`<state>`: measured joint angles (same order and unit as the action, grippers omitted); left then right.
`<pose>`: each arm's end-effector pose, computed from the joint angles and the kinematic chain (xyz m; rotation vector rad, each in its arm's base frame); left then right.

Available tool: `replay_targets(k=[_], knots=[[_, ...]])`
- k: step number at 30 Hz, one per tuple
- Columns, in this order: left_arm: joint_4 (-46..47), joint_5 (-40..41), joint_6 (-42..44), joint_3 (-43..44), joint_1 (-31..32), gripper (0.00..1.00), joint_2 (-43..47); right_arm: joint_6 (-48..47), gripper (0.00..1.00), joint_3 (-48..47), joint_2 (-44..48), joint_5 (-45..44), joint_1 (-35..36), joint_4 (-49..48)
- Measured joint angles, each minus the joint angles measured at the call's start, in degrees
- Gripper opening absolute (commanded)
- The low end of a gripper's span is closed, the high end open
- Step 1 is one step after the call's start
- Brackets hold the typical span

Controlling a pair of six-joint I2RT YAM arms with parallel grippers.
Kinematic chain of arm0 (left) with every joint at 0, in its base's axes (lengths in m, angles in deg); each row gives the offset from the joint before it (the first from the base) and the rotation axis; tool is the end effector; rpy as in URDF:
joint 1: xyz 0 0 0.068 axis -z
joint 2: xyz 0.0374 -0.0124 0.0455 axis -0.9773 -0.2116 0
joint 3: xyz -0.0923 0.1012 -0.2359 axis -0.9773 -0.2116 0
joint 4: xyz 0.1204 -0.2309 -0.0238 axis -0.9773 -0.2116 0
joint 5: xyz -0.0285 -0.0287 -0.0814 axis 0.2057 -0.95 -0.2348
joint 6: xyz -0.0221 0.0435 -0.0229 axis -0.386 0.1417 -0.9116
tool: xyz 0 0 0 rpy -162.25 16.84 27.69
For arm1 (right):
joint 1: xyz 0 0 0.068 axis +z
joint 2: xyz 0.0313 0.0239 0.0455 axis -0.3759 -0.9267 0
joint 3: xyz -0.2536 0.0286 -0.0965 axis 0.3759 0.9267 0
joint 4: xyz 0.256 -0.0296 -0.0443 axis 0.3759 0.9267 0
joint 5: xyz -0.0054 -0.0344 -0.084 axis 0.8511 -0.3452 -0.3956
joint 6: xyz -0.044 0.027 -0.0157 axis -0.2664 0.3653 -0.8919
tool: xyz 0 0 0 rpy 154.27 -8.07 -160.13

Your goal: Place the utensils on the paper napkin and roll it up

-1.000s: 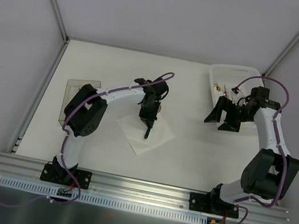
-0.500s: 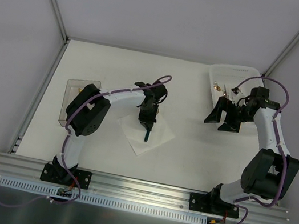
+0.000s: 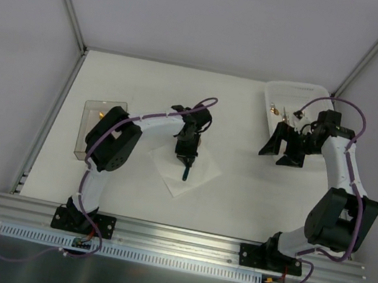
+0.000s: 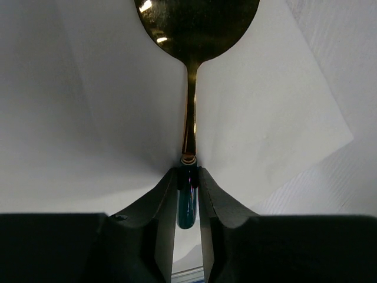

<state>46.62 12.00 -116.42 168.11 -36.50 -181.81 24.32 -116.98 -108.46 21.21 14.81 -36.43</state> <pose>0.3125 -0.2813 0.1600 0.1510 2.9283 -0.4804 0.2967 -0.0173 0.2742 -0.4076 2.5349 0.6777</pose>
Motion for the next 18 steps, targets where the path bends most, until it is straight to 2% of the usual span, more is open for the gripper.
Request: replay_targets(k=[7, 14, 16, 18], knots=[[0.26, 0.00, -0.11, -0.96, 0.07, 0.46, 2.34, 0.00, 0.99, 0.00, 0.00, 0.31, -0.02, 0.00], [-0.22, 1.42, -0.13, -1.31, -0.74, 0.45, 11.98, 0.02, 0.99, 0.00, 0.00, 0.57, -0.04, 0.00], [-0.22, 1.31, -0.07, -2.71, -2.56, 0.42, 17.09, 0.02, 0.99, 0.00, 0.00, 0.66, -0.04, 0.00], [-0.33, 1.27, 0.20, -5.18, -7.04, 0.41, 23.10, 0.02, 0.99, 0.00, 0.00, 0.66, -0.04, 0.00]])
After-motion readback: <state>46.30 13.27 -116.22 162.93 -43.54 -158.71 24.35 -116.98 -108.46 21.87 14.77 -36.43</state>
